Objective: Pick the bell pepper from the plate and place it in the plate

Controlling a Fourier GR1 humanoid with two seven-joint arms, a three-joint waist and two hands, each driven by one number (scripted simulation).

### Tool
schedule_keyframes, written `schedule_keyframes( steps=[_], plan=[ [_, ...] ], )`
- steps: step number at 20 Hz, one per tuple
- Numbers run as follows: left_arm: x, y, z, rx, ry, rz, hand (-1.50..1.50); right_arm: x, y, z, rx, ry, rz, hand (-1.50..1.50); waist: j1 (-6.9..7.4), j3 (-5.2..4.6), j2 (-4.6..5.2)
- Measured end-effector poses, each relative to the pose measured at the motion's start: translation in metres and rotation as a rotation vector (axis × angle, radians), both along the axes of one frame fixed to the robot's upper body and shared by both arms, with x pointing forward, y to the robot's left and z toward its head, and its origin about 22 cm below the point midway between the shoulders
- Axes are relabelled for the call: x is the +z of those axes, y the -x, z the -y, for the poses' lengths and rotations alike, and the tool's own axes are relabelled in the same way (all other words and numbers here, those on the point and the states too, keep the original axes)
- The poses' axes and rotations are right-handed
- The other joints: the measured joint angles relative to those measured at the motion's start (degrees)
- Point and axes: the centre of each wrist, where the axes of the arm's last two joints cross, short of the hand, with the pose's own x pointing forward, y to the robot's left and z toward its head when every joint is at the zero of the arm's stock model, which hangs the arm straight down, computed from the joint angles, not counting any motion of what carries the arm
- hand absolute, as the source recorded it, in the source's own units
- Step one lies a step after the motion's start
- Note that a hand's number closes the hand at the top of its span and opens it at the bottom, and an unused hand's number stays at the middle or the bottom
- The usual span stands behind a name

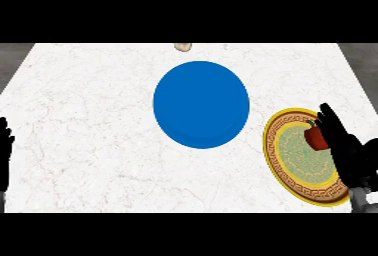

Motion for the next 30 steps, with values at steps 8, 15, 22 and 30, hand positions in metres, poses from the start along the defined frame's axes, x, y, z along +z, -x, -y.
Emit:
schedule_keyframes(
  steps=[8,15,22,30],
  plan=[
    [0.058,-0.052,0.071,-0.419,0.026,0.275,0.00,0.039,-0.037,-0.030,0.370,0.287,0.182,1.50,1.15,0.88,0.30],
    [0.086,-0.063,0.108,-0.628,0.081,0.372,0.00,-0.025,-0.040,-0.056,0.272,0.432,0.255,-1.50,1.19,1.74,0.88],
    [0.093,-0.061,0.107,-0.653,0.094,0.384,0.00,-0.035,-0.049,-0.048,0.200,0.316,0.453,-1.50,-0.06,1.83,0.58],
    [0.100,-0.059,0.112,-0.641,0.092,0.385,0.00,0.032,-0.061,-0.014,0.194,0.614,0.349,-1.50,-1.06,1.59,0.12]
  ],
)
